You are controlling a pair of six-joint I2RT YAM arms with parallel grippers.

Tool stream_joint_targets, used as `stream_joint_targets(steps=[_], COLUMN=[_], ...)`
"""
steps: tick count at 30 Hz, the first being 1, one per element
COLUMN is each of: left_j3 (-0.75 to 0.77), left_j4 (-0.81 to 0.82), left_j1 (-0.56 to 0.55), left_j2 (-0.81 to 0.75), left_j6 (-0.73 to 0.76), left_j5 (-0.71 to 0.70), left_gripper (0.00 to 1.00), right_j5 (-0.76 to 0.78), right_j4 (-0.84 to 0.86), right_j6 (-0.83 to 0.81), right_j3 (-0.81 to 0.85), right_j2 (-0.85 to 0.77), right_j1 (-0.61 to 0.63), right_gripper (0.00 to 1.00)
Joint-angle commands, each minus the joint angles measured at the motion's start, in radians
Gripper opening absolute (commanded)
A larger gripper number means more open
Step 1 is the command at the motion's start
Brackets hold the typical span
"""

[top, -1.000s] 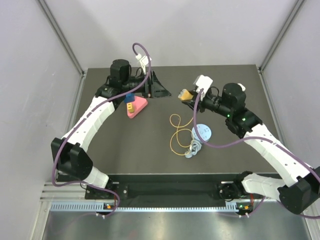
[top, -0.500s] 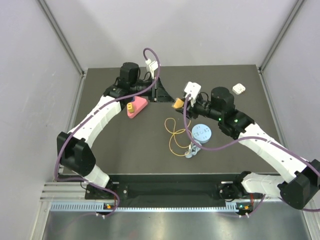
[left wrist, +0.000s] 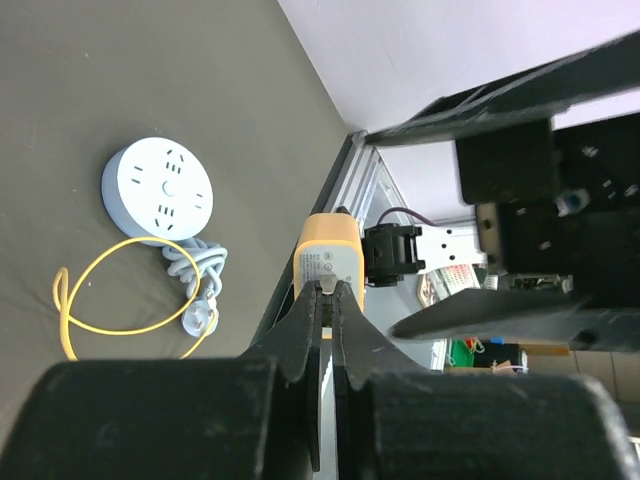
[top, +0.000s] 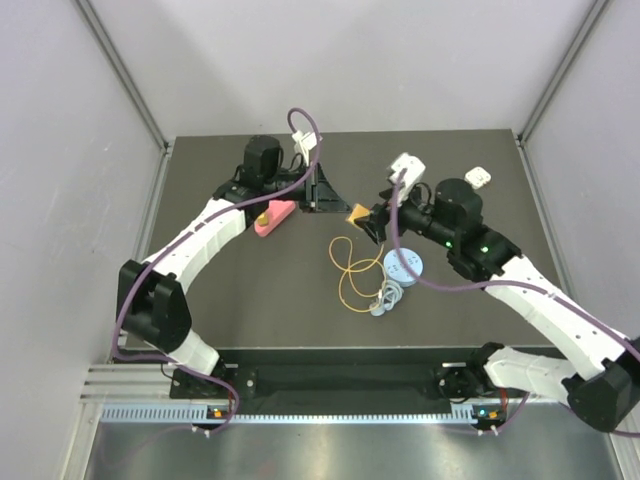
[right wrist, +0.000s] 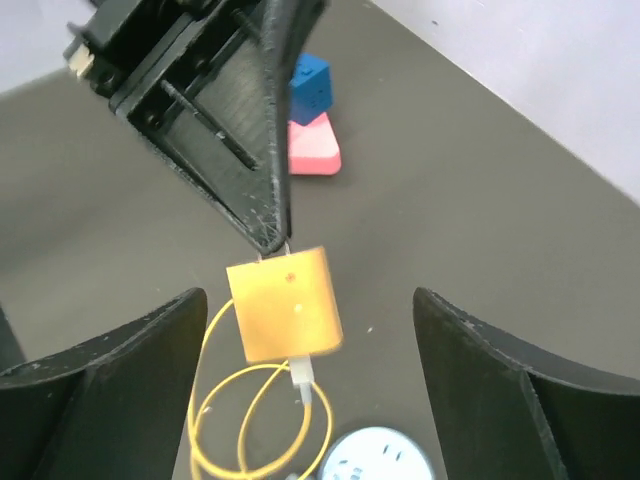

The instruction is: Insert the plug

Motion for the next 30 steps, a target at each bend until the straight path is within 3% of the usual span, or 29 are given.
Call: stream_joint_targets(steps=[1, 6, 9, 10, 13, 21, 30], left_j3=[-0.042, -0.146, -0.206, -0.218, -0.253, -0.269, -0.267], left_j4=[0.174, 0.529, 0.715, 0.823, 0.95, 1.016, 1.027], left_j1=[0.014, 0.02, 0.02, 0.02, 0.018, 0.007, -0.003], left_j2=[-0.033, -0.064, -0.081, -0.084, -0.098, -0.113, -0.101], left_j6=[-0.074, -0.247, -0.422, -0.451, -0.534, -0.585, -0.587], left_j5=[0.011, 0.014, 0.019, 0.016, -0.016, -0.038, -0.042], left_gripper=[0.0, 0.0, 0.0, 0.0, 0.0, 0.0, 0.0], right_j5=[0.05, -0.054, -0.076, -0.076, -0.039, -0.042, -0.061], right_j4=[0.05, 0.185, 0.381, 0.416, 0.502, 0.734, 0.814], right_j6=[0.302, 0.7, 0.848, 0.865, 0.911, 0.982, 1.023], right_j3=[-0.009, -0.126, -0.222, -0.238, -0.278, -0.357, -0.341], right_j2=[-0.092, -0.184, -0.226, -0.232, -0.239, -0.216, -0.167], right_j1=[-0.064, -0.117, -0.121, -0.124, -0.124, -0.124, -0.123], right_gripper=[0.83, 0.82, 0.81, 0.81, 0.82, 0.78, 0.75])
